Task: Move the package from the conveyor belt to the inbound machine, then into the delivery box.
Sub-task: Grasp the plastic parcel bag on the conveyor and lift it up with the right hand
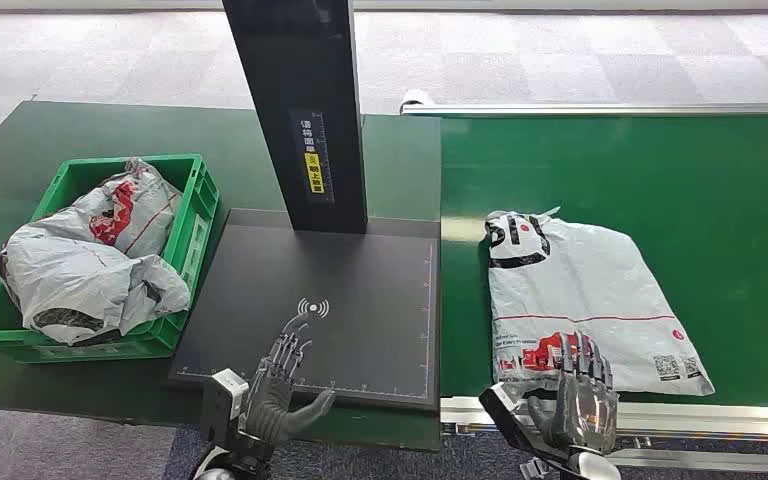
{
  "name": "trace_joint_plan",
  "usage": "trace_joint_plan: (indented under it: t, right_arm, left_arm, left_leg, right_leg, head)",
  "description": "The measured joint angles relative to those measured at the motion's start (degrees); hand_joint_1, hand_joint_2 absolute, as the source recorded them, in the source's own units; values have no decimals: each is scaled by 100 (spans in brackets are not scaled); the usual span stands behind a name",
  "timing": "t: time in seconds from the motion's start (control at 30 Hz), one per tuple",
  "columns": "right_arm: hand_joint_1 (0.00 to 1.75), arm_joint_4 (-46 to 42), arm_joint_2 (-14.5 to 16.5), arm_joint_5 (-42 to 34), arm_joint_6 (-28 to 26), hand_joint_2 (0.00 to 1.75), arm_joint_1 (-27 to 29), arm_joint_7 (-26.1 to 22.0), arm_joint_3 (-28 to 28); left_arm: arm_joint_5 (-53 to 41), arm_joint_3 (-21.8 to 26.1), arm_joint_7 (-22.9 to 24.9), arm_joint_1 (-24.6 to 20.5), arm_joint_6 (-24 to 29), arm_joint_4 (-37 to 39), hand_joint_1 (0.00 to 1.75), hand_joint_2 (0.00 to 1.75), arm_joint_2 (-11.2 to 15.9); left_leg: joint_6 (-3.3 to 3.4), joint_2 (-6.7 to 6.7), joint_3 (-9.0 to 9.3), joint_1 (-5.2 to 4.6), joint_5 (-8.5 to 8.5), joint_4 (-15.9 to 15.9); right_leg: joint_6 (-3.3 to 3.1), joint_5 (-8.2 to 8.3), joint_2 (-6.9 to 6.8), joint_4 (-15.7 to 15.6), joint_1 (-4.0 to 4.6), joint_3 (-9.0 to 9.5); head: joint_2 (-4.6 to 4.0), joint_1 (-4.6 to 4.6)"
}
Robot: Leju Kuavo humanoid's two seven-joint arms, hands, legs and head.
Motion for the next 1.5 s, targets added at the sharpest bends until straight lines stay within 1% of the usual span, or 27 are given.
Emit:
trace_joint_plan:
  t: [0.4,0.63,0.8,0.93,1.1,1.37,1.43,1.47,1.5]
  right_arm:
    - [0,105,-12,126,-16,175,-57,0,-410]
    - [0,175,-11,181,-42,175,-101,-13,-541]
    - [0,301,1,168,-221,175,-219,-239,-677]
    - [0,510,11,75,-291,175,-371,-435,-740]
    - [0,972,22,-164,-579,175,-600,-630,-768]
    - [0,1656,25,-350,-654,175,-977,-691,-780]
    - [4,1773,25,-411,-654,175,-1045,-750,-785]
    - [25,1838,25,-435,-654,175,-1081,-776,-786]
    - [69,1904,24,-455,-654,175,-1116,-793,-787]
  left_arm:
    - [-19,3,38,-7,-50,0,0,175,-35]
    - [-26,4,43,-13,-70,0,0,175,-39]
    - [-34,4,51,-36,-98,1,0,175,-56]
    - [-36,4,57,-90,-111,19,0,175,-72]
    - [-41,4,62,-113,-120,31,0,175,-74]
    - [-63,1,83,-191,-168,37,0,175,-74]
    - [-68,2,86,-194,-168,37,0,175,-74]
    - [-70,2,87,-194,-167,37,0,175,-74]
    - [-71,2,88,-194,-163,36,0,175,-74]
  left_leg:
    - [0,1,1,0,0,0]
    - [0,1,0,0,0,0]
    - [0,1,0,0,0,0]
    - [0,1,1,0,0,0]
    - [0,1,1,0,0,0]
    - [0,1,1,0,0,0]
    - [0,1,1,0,0,0]
    - [0,1,1,0,0,0]
    - [0,1,1,0,0,0]
  right_leg:
    - [0,0,0,0,0,0]
    - [0,0,0,0,0,0]
    - [0,0,0,0,0,0]
    - [0,1,0,0,0,1]
    - [0,1,1,0,0,0]
    - [0,1,1,0,0,0]
    - [0,1,1,0,0,0]
    - [0,1,1,0,0,0]
    - [0,1,1,0,0,0]
  head:
    - [0,0]
    - [0,0]
    - [0,0]
    - [0,0]
    - [0,0]
    - [0,0]
    - [0,0]
    - [0,0]
    - [0,0]
